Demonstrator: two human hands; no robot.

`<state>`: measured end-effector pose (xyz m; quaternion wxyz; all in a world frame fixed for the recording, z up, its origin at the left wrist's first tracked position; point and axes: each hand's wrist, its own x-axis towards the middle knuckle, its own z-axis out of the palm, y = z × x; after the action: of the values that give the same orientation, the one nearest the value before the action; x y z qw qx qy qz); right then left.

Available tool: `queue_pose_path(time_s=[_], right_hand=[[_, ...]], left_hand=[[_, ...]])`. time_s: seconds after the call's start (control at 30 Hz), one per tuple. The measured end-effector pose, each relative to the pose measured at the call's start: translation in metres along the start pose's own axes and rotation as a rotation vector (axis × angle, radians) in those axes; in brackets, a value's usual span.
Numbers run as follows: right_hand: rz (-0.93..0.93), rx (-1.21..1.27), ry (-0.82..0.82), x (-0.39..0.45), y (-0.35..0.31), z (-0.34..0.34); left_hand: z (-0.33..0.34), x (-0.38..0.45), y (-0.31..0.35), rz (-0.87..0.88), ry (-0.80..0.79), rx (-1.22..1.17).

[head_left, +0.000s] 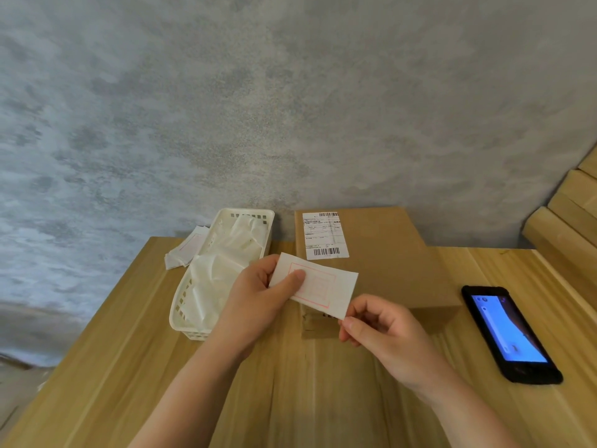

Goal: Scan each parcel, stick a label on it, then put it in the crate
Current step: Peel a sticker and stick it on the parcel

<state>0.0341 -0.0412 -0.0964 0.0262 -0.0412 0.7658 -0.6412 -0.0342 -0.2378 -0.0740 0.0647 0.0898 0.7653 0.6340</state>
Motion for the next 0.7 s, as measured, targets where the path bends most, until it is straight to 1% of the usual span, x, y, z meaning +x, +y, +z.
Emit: queue_pose_path(time_s=[0.2,0.7], right_hand=[[-0.008,0.005,-0.033,-0.0012,-0.0019,-0.0021],[-0.026,0.025,-0.014,0.0011,-0.0033,-0.0022]], left_hand=[[0.0001,0.0001,0.0007,0.011,0.02,0.007],[0.0016,-0.0013,0.0022,0.008,0.006,0.028]])
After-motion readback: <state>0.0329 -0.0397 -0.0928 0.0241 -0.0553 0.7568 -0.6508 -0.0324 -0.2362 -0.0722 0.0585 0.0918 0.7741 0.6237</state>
